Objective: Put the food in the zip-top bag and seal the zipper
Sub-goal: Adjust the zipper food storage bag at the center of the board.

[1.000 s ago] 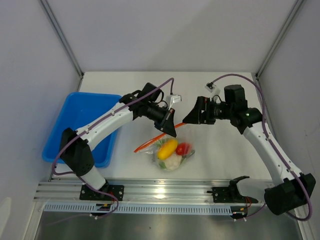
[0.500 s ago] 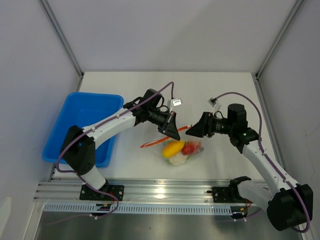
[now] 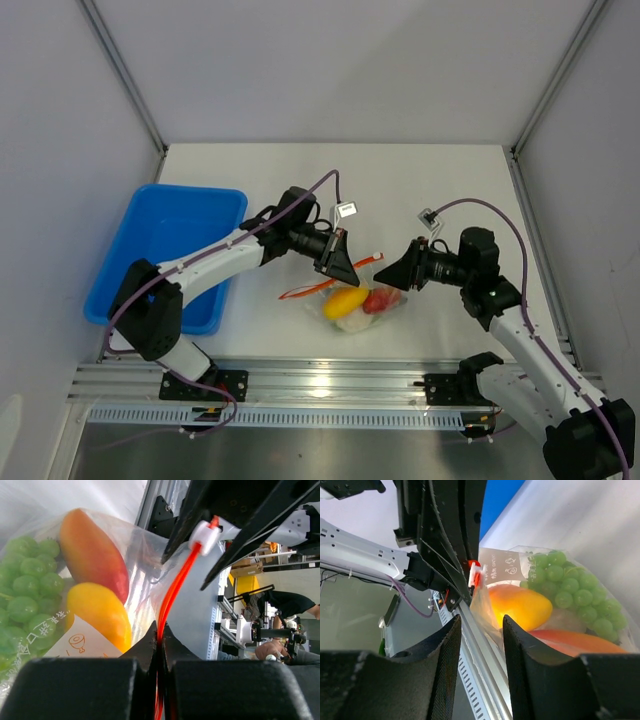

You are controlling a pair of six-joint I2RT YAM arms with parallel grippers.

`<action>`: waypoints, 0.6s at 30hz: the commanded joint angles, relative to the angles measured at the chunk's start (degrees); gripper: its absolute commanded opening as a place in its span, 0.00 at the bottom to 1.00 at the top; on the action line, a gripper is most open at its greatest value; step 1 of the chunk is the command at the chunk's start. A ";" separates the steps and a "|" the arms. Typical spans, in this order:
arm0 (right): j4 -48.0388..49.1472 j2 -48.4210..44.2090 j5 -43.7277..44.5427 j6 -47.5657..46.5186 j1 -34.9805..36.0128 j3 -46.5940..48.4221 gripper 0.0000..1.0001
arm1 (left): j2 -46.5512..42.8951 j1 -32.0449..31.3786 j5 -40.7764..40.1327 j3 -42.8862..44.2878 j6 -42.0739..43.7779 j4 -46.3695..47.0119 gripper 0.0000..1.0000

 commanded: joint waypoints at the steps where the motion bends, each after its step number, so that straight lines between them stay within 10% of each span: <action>1: 3.24 -1.16 1.74 0.45 1.18 -0.88 0.41 | -3.43 -0.02 2.01 0.02 -0.79 2.78 0.01; 18: 4.47 1.65 4.12 -3.50 2.33 1.05 0.37 | -2.63 -1.07 2.62 0.37 -1.66 3.56 0.01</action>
